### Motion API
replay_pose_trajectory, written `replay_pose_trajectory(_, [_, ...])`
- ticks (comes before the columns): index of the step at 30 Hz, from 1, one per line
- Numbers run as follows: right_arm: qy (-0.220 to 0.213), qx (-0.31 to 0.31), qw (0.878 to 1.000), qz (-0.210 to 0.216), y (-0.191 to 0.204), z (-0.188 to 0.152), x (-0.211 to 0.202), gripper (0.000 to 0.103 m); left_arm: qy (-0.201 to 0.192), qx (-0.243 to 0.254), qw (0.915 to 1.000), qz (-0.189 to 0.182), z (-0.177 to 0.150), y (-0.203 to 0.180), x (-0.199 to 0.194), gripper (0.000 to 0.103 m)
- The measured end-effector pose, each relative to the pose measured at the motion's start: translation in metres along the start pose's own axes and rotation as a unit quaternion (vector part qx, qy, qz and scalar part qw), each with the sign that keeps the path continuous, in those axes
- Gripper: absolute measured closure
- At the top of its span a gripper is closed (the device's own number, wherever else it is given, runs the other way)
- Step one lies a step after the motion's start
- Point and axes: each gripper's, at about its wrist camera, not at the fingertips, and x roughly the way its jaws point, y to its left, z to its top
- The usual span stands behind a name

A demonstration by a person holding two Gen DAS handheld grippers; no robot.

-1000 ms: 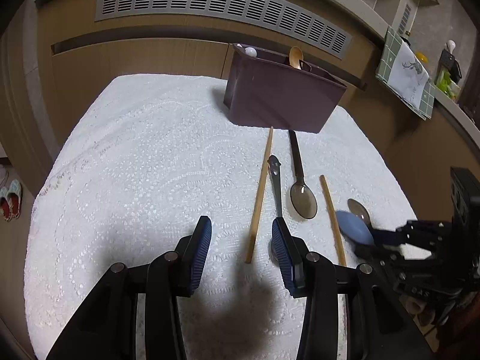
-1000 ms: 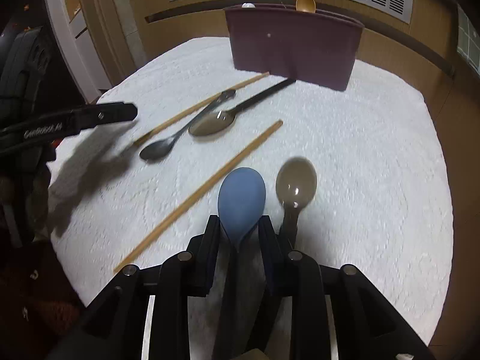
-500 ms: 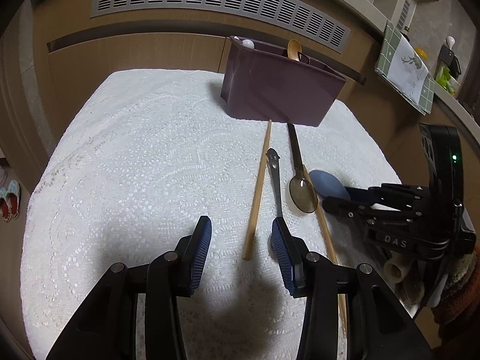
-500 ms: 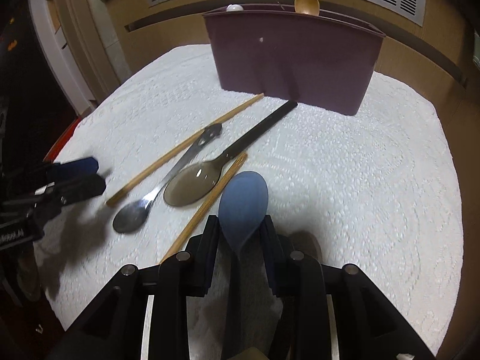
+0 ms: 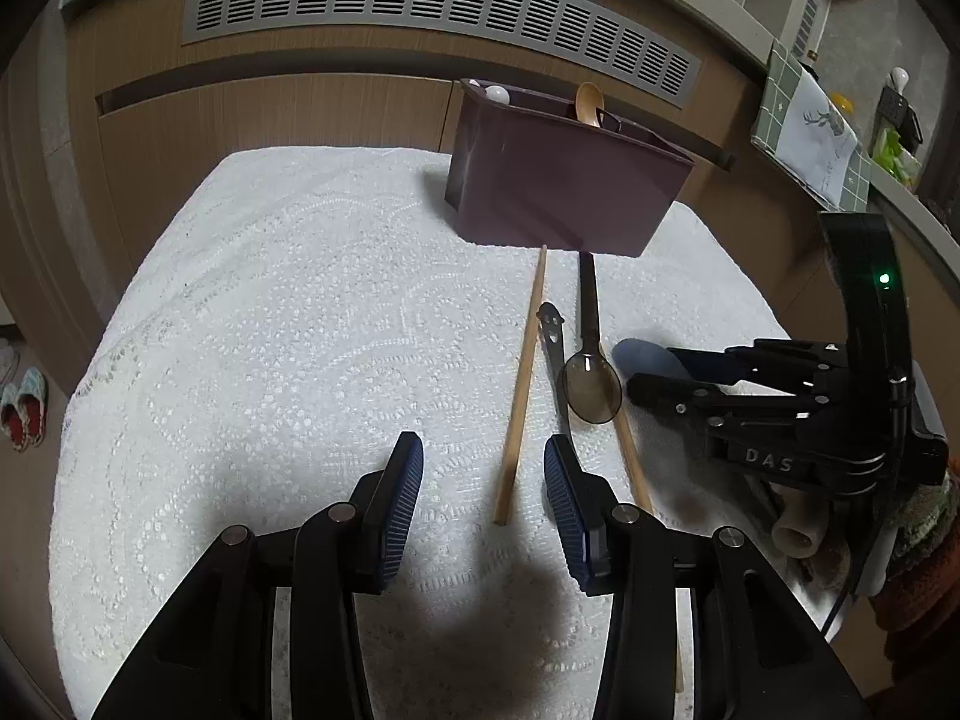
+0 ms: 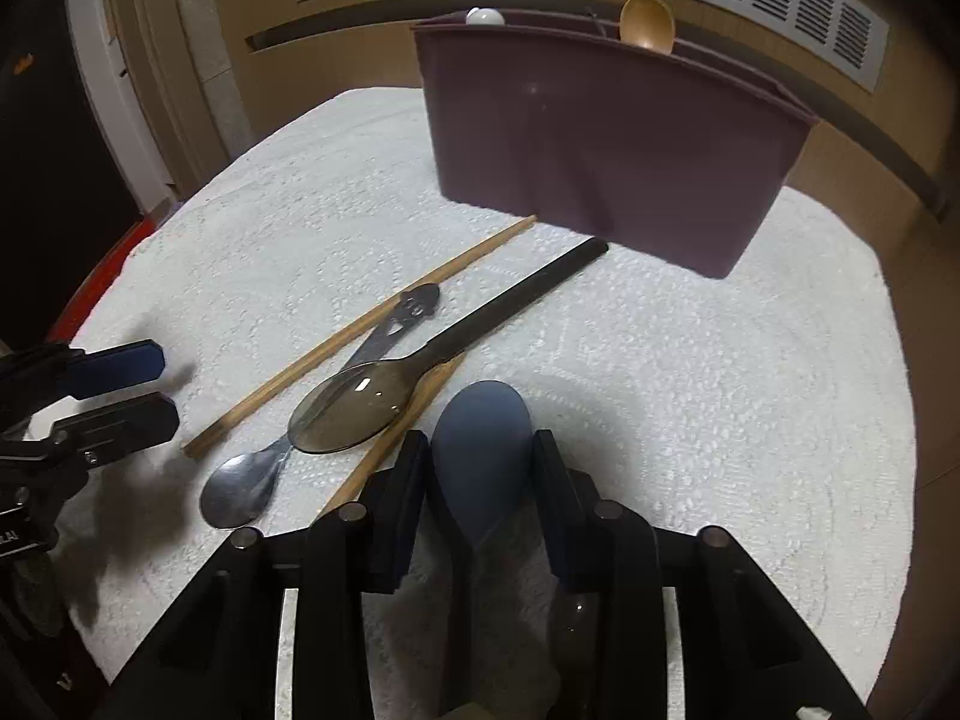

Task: Organize utensils
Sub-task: 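Grasp the blue rice paddle with the right tool while the left tool grasps a chopstick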

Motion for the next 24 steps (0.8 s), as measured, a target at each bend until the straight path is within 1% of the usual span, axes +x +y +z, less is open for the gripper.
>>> replay_pose_trajectory(1, [-0.006,0.004,1.0,-0.003,-0.002,-0.001,-0.004,0.071,-0.001,0.004,1.0,-0.002,0.0,-0.002,0.0,0.06])
replay_pose_trajectory(4, [-0.05,0.021,0.998,-0.01,-0.011,-0.009,-0.029,0.071,0.004,0.011,0.9998,-0.015,0.0,-0.008,0.002,0.06])
replay_pose_trajectory(6, [-0.075,0.036,0.996,-0.012,-0.019,-0.015,-0.045,0.071,0.007,0.017,0.9996,-0.022,0.003,-0.015,0.005,0.06])
replay_pose_trajectory(8, [-0.106,0.055,0.993,-0.019,-0.028,-0.022,-0.062,0.071,0.003,0.018,0.9996,-0.022,0.004,-0.02,0.006,0.06])
replay_pose_trajectory(10, [-0.129,0.074,0.989,-0.022,-0.037,-0.028,-0.075,0.071,0.0,0.013,0.9999,-0.009,0.005,-0.021,0.009,0.06])
replay_pose_trajectory(13, [-0.156,0.097,0.983,-0.018,-0.046,-0.036,-0.089,0.071,0.006,0.016,0.9996,0.02,0.004,-0.018,0.015,0.06])
replay_pose_trajectory(15, [-0.162,0.099,0.982,-0.018,-0.046,-0.039,-0.093,0.071,0.016,0.027,0.9992,0.026,0.005,-0.02,0.021,0.061])
replay_pose_trajectory(16, [-0.163,0.096,0.982,-0.019,-0.046,-0.04,-0.093,0.071,0.018,0.03,0.999,0.026,0.007,-0.021,0.023,0.067])
replay_pose_trajectory(17, [-0.163,0.093,0.982,-0.021,-0.043,-0.041,-0.091,0.071,0.022,0.034,0.9989,0.025,0.01,-0.022,0.027,0.075])
replay_pose_trajectory(21, [-0.161,0.094,0.982,-0.02,-0.042,-0.04,-0.088,0.071,0.043,0.037,0.9977,0.038,0.02,-0.024,0.047,0.079])
replay_pose_trajectory(23, [-0.16,0.095,0.982,-0.02,-0.043,-0.042,-0.087,0.071,0.048,0.044,0.9969,0.045,0.021,-0.026,0.053,0.086])
replay_pose_trajectory(24, [-0.159,0.095,0.982,-0.022,-0.043,-0.043,-0.086,0.071,0.047,0.05,0.9963,0.053,0.021,-0.028,0.054,0.088])
